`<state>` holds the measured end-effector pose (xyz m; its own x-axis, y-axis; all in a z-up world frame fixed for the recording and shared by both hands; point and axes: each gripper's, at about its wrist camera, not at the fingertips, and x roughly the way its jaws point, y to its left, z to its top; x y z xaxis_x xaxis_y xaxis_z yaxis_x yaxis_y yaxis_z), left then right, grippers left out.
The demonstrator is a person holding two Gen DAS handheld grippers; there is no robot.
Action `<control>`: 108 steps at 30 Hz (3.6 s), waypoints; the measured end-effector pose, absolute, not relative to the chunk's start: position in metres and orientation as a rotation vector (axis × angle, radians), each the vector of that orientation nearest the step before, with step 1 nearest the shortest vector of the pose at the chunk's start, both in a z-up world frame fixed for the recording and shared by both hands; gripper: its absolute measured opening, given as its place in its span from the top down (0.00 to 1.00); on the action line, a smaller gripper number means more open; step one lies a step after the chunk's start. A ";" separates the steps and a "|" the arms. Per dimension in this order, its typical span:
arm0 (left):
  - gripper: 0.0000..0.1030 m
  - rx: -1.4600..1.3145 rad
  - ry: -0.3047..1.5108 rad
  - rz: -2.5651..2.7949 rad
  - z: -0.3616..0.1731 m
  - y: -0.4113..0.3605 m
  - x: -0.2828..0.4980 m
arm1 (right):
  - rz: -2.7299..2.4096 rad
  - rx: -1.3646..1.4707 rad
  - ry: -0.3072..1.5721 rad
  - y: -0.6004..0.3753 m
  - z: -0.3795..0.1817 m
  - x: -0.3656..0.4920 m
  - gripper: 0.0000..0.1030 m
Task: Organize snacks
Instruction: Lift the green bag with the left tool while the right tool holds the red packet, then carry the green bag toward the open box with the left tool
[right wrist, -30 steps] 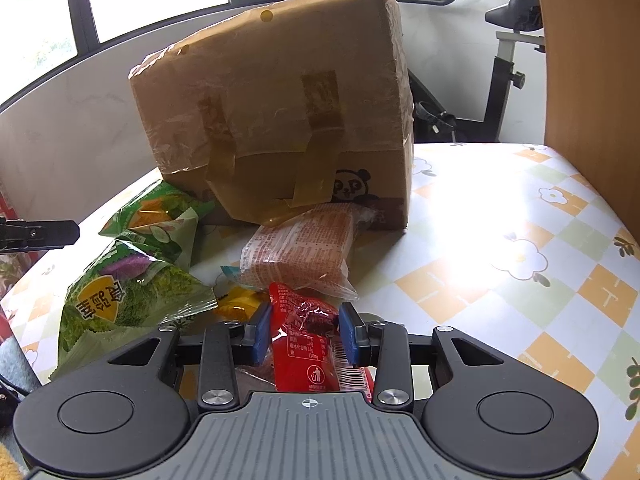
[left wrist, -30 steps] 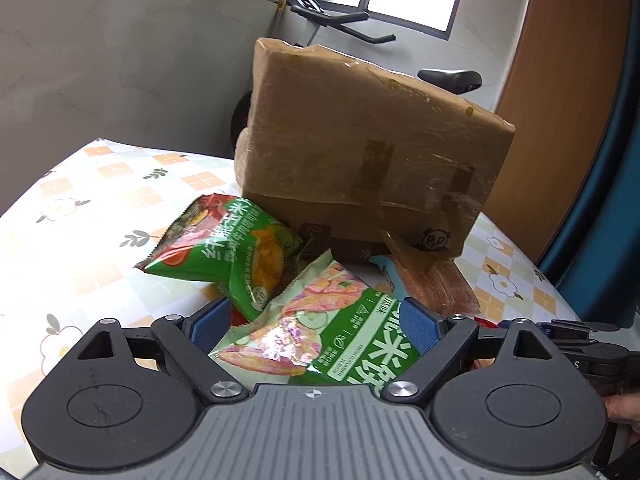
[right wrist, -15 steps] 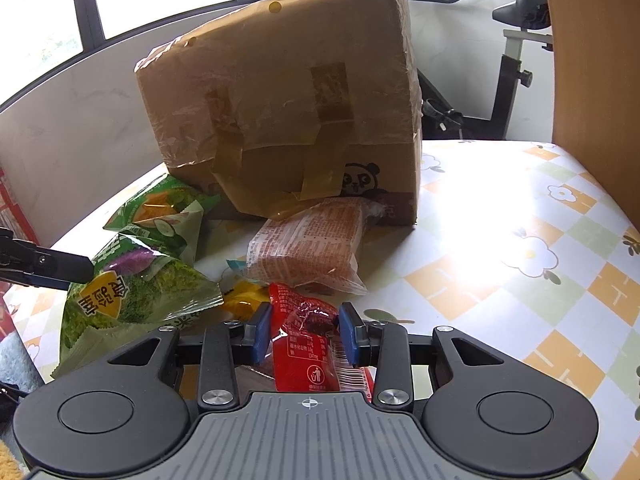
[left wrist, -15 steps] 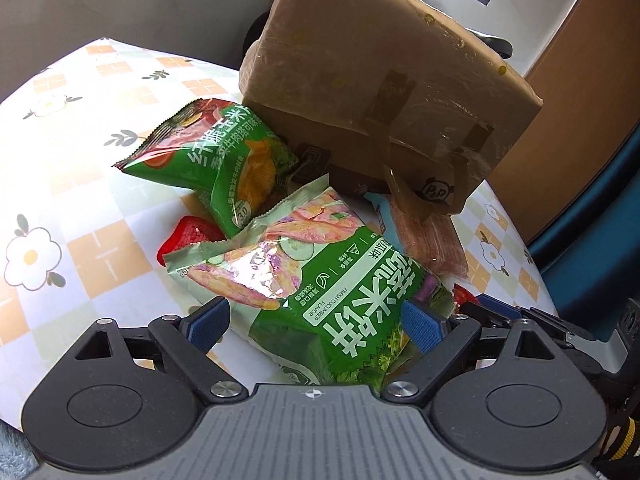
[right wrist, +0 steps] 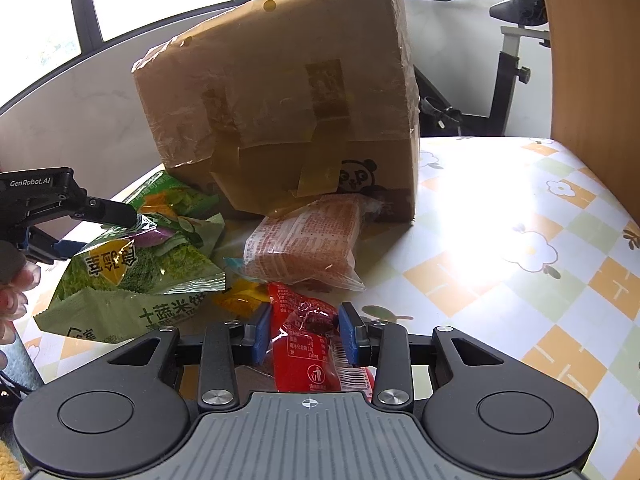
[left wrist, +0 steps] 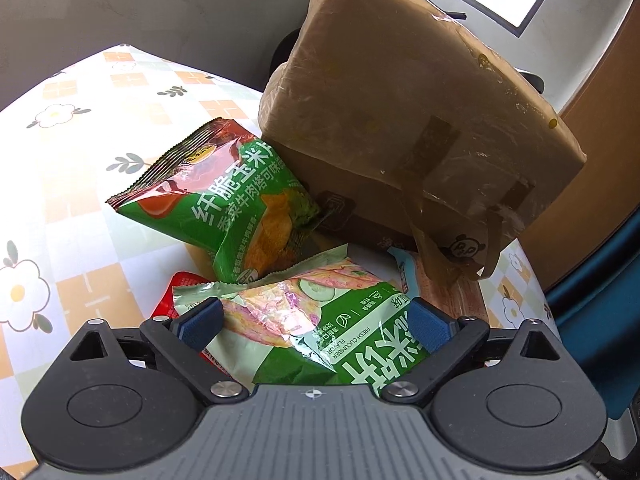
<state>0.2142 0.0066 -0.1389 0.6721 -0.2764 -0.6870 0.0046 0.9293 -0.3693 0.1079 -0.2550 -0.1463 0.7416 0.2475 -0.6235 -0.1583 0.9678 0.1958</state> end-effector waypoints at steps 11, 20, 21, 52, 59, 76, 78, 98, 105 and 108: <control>0.00 -0.292 0.800 -0.159 -0.146 -0.004 0.212 | 0.225 0.131 0.702 -0.254 -0.146 0.108 0.68; 0.08 -0.286 0.771 -0.176 -0.147 -0.003 0.208 | 0.227 0.132 0.699 -0.254 -0.146 0.107 0.68; 0.18 -0.278 0.754 -0.186 -0.145 -0.003 0.206 | 0.227 0.132 0.698 -0.254 -0.146 0.107 0.68; 0.04 -0.679 0.924 -0.163 -0.157 0.036 0.204 | 0.237 0.144 0.696 -0.256 -0.146 0.108 0.68; 0.02 -0.700 0.980 -0.152 -0.175 0.023 0.224 | 0.243 0.140 0.700 -0.257 -0.147 0.107 0.68; 0.28 -0.470 0.874 -0.304 -0.160 -0.009 0.221 | 0.230 0.141 0.689 -0.258 -0.145 0.108 0.68; 0.28 -0.448 0.872 -0.304 -0.156 -0.007 0.217 | 0.226 0.144 0.685 -0.259 -0.144 0.106 0.68; 0.29 -0.302 0.692 -0.314 -0.105 -0.002 0.186 | 0.194 0.131 0.606 -0.266 -0.113 0.096 0.68; 0.29 -0.266 0.643 -0.314 -0.089 -0.005 0.177 | 0.191 0.124 0.566 -0.271 -0.097 0.095 0.68; 0.29 -0.252 0.625 -0.311 -0.083 -0.007 0.174 | 0.190 0.127 0.547 -0.273 -0.089 0.096 0.68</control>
